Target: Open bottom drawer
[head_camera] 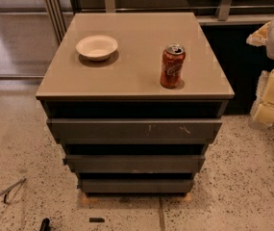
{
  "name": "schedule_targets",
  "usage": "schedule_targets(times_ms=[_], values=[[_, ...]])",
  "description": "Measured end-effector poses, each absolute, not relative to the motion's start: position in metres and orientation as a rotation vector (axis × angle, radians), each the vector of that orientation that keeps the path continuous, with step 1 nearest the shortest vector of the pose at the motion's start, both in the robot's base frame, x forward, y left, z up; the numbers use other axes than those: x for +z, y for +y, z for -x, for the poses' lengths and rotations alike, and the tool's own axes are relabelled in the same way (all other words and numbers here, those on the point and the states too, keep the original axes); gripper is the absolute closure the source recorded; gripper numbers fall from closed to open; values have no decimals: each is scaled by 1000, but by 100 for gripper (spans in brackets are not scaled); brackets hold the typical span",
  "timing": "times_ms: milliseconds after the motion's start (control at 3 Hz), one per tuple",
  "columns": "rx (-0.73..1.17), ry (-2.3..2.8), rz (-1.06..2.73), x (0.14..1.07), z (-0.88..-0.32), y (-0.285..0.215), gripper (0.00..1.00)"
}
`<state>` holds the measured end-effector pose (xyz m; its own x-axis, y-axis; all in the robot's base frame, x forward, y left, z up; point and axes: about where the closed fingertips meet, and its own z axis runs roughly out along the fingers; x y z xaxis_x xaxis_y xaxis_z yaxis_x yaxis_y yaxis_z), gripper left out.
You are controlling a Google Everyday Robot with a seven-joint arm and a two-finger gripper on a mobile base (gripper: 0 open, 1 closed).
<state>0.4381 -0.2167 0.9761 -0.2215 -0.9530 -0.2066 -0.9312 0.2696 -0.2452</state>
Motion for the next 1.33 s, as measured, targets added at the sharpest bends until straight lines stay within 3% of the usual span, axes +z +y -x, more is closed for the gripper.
schedule_targets(times_ms=[333,1000,1333], values=[[-98,2232,1725,976,-438,-217,0],[-50,2233,1702,942,-435,-214,43],[122,2200,1676,867,-421,-197,66]])
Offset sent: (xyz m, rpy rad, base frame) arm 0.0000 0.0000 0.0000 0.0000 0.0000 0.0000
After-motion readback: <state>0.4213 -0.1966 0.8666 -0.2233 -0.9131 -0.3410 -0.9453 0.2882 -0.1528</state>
